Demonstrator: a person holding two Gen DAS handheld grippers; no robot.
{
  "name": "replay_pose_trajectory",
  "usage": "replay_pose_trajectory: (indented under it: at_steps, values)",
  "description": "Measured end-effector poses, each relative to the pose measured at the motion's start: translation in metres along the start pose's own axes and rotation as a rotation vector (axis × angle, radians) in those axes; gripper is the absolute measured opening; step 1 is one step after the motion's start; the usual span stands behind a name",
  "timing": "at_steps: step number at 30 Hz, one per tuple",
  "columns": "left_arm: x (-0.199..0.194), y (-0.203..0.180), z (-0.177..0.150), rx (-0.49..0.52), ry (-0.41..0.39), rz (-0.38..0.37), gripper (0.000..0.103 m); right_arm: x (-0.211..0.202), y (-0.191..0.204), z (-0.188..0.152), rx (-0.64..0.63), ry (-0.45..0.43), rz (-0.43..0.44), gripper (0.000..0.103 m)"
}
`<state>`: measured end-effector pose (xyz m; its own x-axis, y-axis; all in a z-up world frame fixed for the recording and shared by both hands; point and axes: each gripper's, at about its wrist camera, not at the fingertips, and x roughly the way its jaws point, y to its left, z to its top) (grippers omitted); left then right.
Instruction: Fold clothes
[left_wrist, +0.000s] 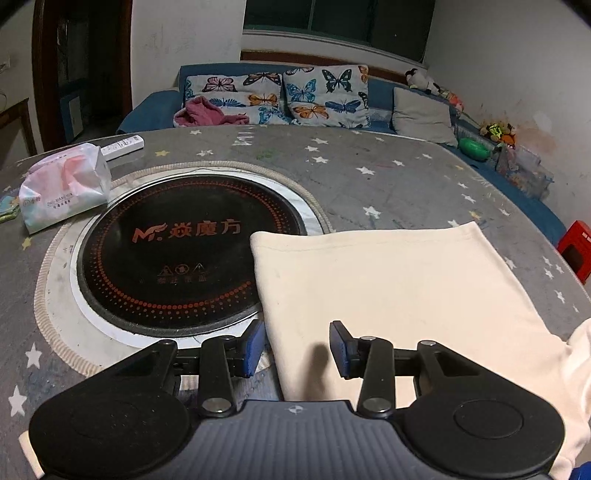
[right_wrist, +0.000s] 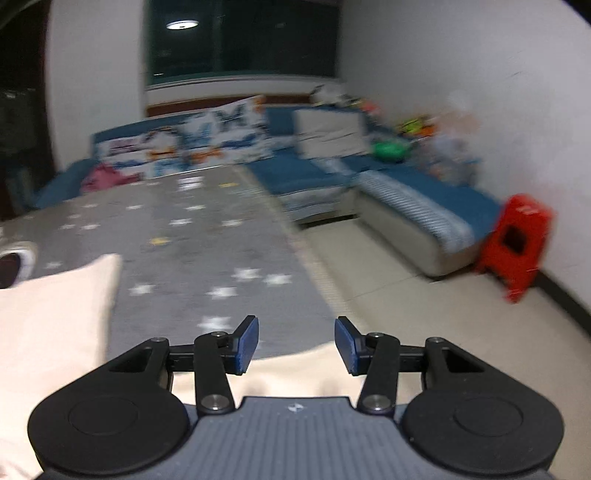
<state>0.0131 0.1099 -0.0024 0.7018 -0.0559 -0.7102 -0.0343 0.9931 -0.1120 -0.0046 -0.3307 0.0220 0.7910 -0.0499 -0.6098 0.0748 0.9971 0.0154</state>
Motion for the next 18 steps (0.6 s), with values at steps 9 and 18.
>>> replay_pose_trajectory:
  at_steps: [9,18]
  values:
    - [0.019,0.006,0.011,-0.004,0.014,0.016,0.042,0.046,0.082,0.018,-0.093,0.096,0.265,0.035]
    - [0.039,0.015,0.025,-0.004,0.011,0.011,0.032,0.090,0.142,0.035,-0.158,0.156,0.384,0.030]
